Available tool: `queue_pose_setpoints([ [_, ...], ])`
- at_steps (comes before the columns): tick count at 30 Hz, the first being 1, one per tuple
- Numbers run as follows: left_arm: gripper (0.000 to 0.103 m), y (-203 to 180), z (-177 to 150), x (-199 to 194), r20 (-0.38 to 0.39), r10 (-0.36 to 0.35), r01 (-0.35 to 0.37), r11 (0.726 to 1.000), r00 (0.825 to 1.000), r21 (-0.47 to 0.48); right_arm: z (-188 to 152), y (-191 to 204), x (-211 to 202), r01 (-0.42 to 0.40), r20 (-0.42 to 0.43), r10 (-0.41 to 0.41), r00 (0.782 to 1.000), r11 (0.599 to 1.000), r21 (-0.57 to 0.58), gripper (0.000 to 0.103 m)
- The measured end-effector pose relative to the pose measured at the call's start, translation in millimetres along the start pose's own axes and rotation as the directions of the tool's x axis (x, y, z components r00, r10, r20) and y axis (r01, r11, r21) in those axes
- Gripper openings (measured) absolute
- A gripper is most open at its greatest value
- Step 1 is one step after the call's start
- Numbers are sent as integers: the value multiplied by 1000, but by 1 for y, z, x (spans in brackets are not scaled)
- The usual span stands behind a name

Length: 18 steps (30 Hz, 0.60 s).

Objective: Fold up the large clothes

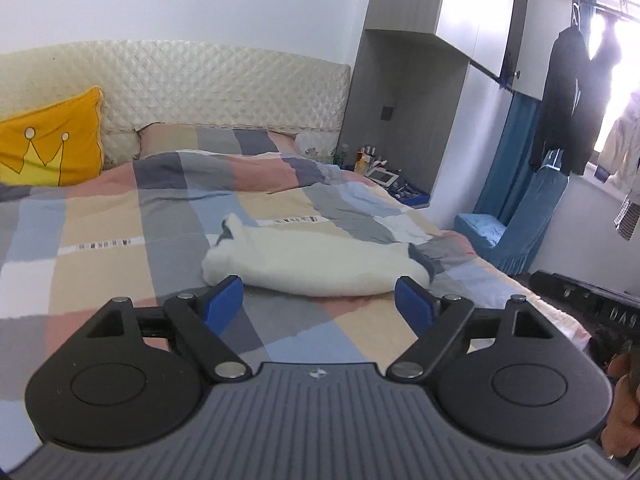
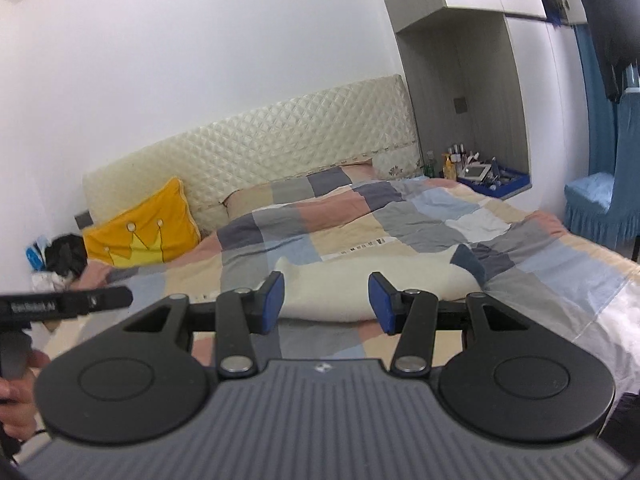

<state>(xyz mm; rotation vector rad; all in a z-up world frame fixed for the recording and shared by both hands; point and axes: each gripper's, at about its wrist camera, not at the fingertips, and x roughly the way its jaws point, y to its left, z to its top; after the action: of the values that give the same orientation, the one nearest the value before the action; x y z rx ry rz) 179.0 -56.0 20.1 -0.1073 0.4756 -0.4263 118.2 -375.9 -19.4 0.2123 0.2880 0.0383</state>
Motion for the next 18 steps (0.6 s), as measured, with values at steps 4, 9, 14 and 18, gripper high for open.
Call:
queue_pose_setpoints([
  [4, 86, -7, -20, -4, 11, 26, -26, 999, 1000, 19, -17, 11, -6, 6, 3, -6, 1000, 999, -46, 51],
  [9, 86, -8, -39, -4, 26, 34, -35, 999, 999, 18, -36, 18, -6, 10, -5, -11, 1000, 998, -62, 51],
  [14, 86, -5, -53, -1, 45, 52, -52, 999, 998, -1, -50, 17, 1, 11, -37, -12, 999, 999, -32, 51],
  [18, 86, -4, -63, 5, 39, 45, -45, 999, 998, 4, -62, 23, 6, 27, -59, -30, 998, 998, -55, 51],
])
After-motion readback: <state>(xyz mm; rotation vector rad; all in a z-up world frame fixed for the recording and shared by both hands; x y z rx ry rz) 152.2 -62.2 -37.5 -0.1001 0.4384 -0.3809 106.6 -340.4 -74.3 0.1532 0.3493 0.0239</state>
